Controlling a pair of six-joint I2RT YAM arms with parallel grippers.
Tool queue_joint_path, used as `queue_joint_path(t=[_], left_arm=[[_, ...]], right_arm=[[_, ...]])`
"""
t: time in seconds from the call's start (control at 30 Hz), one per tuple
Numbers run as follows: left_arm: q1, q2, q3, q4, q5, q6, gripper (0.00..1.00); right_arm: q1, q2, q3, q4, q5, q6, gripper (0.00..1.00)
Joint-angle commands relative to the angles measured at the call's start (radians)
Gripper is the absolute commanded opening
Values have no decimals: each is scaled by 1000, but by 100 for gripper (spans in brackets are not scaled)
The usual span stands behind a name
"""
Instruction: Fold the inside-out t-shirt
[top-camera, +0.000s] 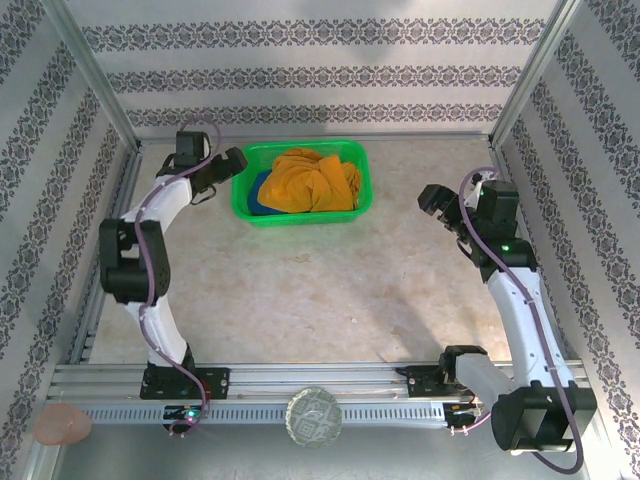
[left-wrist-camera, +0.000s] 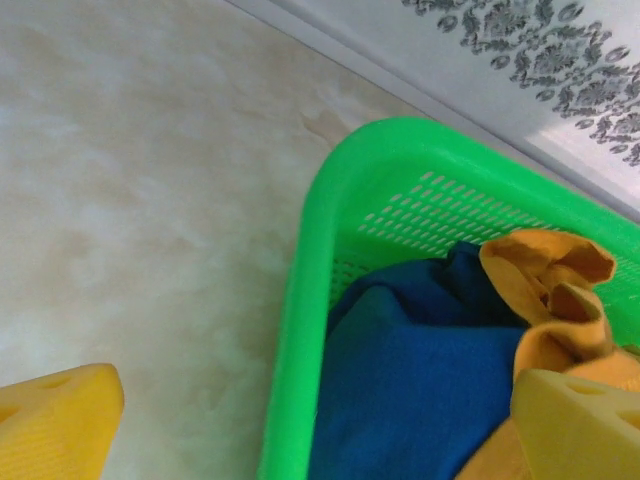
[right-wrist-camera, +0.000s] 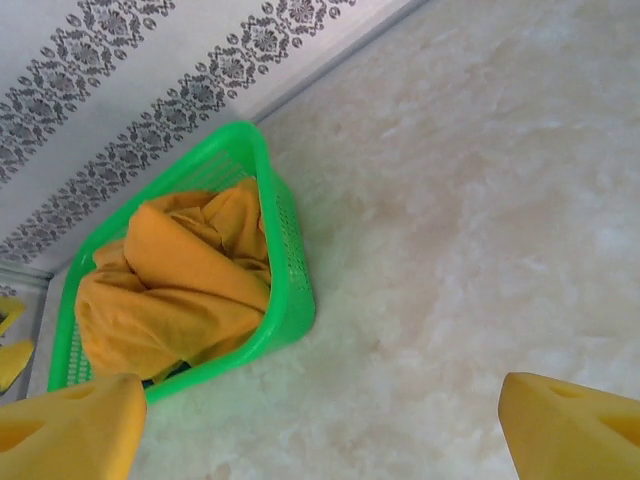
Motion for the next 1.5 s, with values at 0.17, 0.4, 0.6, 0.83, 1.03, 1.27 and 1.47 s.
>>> queue_joint_path(t=[0.17, 0.4, 0.6, 0.83, 1.03, 1.27, 1.47], left_arm=[[-192, 421, 679, -336, 176, 82, 100], [-319, 714, 1324, -583, 127, 51, 100], [-340, 361, 860, -577, -65, -49, 100], [-447, -31, 187, -236, -98, -249, 100], [-546, -5, 66, -46, -88, -319, 100], [-544, 256, 392, -126, -123, -244, 99], [-553, 573, 887, -251, -90, -213, 100]], right_arm=[[11, -93, 34, -235, 73, -47, 91], [14, -34, 26, -231, 180, -21, 91], [11, 152, 124, -208, 273, -46, 91], [7, 241, 240, -214, 170, -63, 85], [0, 202, 247, -231, 67, -45, 85], [-17, 97, 231, -292, 61, -22, 86], [-67, 42, 209, -329, 69, -2, 87]])
